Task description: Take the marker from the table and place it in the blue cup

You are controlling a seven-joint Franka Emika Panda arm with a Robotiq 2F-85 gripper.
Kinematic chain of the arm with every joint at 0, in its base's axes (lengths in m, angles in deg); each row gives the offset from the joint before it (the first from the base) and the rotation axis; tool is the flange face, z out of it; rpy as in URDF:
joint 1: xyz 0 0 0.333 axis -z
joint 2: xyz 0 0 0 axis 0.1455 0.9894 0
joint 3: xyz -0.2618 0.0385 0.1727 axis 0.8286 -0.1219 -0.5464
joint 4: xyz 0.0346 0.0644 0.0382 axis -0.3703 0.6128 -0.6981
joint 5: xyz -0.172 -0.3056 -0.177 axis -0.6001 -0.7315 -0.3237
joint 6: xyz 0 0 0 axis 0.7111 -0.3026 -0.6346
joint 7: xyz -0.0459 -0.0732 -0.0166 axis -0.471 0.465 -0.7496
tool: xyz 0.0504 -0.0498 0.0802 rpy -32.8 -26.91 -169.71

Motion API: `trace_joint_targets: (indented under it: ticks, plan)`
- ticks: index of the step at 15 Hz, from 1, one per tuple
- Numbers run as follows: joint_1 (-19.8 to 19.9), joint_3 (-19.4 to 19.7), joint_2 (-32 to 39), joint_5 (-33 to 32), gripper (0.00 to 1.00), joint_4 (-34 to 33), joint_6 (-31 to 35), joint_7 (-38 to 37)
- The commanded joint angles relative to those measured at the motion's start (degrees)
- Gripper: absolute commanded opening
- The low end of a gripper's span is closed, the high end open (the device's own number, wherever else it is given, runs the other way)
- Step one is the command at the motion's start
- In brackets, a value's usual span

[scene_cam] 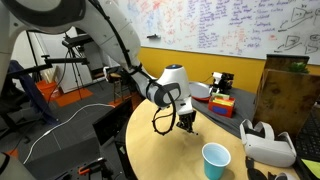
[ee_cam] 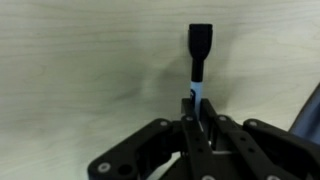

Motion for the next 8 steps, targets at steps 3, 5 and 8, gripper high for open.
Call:
trace_joint_targets:
  ticks: [3, 5, 8]
  plan:
    - [-8.5, 8.9, -5.1, -8.2, 0.03, 4.9, 3.5, -5.8]
    - [-12.4, 13.1, -5.8, -12.2, 0.03, 5.5, 4.4, -9.1]
    - [-18.3, 19.8, -6.2, -18.8, 0.03, 5.9, 5.1, -14.7]
